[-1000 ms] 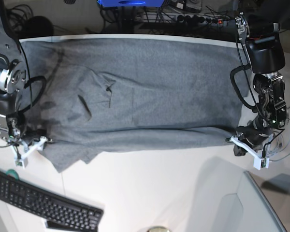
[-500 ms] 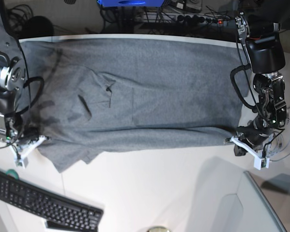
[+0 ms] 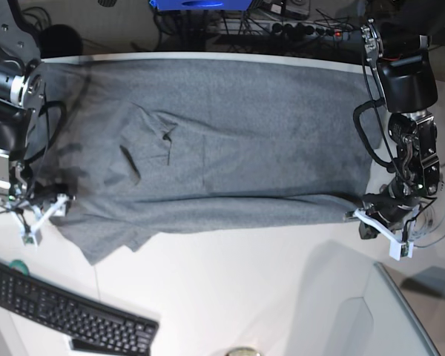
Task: Layout the t-shirt on the table in an organized manner, then fold the t-shirt properly
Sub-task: 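Hold both hem corners and stretch the grey hem taut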
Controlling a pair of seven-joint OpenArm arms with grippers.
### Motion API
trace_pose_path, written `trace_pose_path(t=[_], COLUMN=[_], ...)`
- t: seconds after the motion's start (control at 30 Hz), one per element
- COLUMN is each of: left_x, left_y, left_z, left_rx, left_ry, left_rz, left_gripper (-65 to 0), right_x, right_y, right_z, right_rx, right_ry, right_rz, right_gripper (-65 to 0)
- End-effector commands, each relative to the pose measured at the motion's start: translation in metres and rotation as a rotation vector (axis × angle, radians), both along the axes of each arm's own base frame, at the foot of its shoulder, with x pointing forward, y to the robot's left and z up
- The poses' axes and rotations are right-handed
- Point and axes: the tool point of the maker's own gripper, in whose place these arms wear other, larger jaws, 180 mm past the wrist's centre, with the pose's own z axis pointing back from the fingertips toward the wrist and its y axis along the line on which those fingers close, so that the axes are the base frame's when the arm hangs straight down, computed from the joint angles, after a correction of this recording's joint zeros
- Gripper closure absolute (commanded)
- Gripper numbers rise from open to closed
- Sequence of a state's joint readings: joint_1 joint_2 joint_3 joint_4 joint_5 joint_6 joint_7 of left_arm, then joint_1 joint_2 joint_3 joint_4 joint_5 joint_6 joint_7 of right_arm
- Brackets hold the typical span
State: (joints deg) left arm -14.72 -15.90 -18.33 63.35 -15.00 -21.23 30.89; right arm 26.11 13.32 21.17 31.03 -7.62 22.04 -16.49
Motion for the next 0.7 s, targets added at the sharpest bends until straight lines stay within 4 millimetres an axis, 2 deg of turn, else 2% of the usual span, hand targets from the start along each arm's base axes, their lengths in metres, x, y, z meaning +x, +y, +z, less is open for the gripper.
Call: trace_pose_path(t=[0.0,0.2,0.27,0.3,0.4,0.43,0.53,0.67], left_x=[0.012,0.006,0.005,0.005,0.005,0.005,0.005,0.005], left_y=[0.008,0.009,0.009,0.009,0.009,0.009,0.009,0.009], left_z=[0.021,0.016,0.015,0.014,0.014,0.015,0.016,0.016], left_rx=[0.014,0.015,0.015,0.015,0.015,0.015,0.016,0.016], left_ry=[-0.063,-0.051,-0.048,-0.046,-0.046,-0.048,-0.051,-0.051], left_rz=[0.005,0.006,0.005,0.006,0.006,0.005,0.005,0.005], left_gripper=[0.0,0.0,0.0,0.0,0.0,0.0,0.0,0.0], right_x=[0.020,0.007,0.002,0.001,-0.006,-0.005,-0.004,-0.005], right_y=[-0.013,-0.019,-0.021,-0.021,-0.021,-0.021,-0.021,-0.026], right_z=[0.021,0.011,0.007,0.007,0.001,0.003,0.004,0.018], right_rx=[-0.015,-0.034,-0.043,-0.043,-0.040,-0.042,-0.042,-0.089], right_ry=[-0.056,-0.027,-0.016,-0.013,0.001,-0.002,-0.007,-0.017], right_rz=[-0.013,-0.034,-0.049,-0.049,-0.049,-0.049,-0.045,-0.027], right_gripper=[-37.4,-37.4,-34.2,-29.7,-5.9,0.0,-1.1,0.0])
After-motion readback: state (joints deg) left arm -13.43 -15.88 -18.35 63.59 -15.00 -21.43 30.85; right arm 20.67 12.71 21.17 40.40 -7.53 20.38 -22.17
